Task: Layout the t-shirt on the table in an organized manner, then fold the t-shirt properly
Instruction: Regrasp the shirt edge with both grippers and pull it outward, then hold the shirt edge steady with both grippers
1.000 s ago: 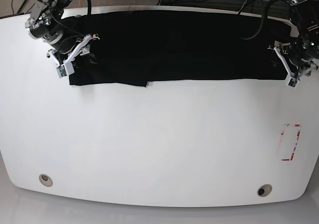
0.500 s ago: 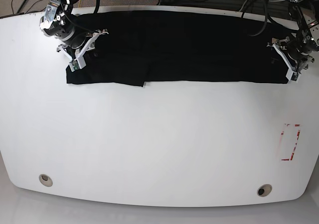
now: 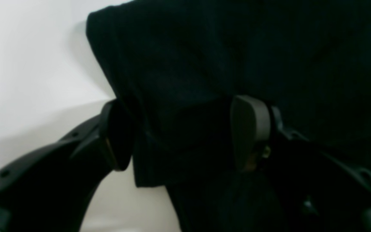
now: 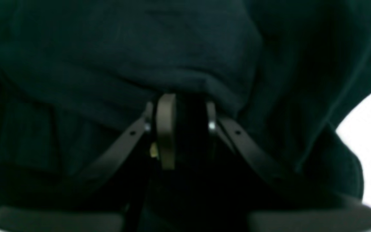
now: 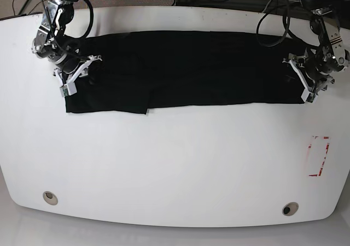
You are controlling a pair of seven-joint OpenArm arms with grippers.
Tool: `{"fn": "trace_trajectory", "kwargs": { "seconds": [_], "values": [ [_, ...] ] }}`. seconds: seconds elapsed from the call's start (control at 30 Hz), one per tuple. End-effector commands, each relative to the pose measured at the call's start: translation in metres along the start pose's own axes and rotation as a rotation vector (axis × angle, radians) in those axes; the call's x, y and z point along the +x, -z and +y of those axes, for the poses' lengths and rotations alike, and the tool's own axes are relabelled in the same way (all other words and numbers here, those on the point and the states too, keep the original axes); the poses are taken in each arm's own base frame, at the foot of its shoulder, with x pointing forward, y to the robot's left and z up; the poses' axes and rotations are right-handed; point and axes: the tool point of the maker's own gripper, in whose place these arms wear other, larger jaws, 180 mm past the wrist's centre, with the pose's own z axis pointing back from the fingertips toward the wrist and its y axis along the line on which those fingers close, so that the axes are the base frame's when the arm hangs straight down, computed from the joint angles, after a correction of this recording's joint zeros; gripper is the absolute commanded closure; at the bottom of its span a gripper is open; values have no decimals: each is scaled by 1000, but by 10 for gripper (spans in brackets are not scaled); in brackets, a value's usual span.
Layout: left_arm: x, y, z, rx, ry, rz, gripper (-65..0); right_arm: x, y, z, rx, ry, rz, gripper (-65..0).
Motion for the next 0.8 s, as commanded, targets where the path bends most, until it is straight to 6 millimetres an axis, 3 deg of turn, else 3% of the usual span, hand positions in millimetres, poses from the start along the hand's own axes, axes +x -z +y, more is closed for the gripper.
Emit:
{"fn": "trace_trajectory", "kwargs": {
  "seconds": [0.0,0.2,0.47,0.77],
  "values": [
    [-6,6,2,6,27,70,-421,-5,0,-26,-67,-9,77,-124],
    [4,18,2,-18,6,71,-421,13,4,-44,-83,1,53,-124],
    [17,18,7,-14,0,47,-421,24,4,-47,-89,-10,38,-124],
    [46,-14,32,76,-10,-41,-428,21,7,-41,-76,-17,49,-124]
  ]
}}
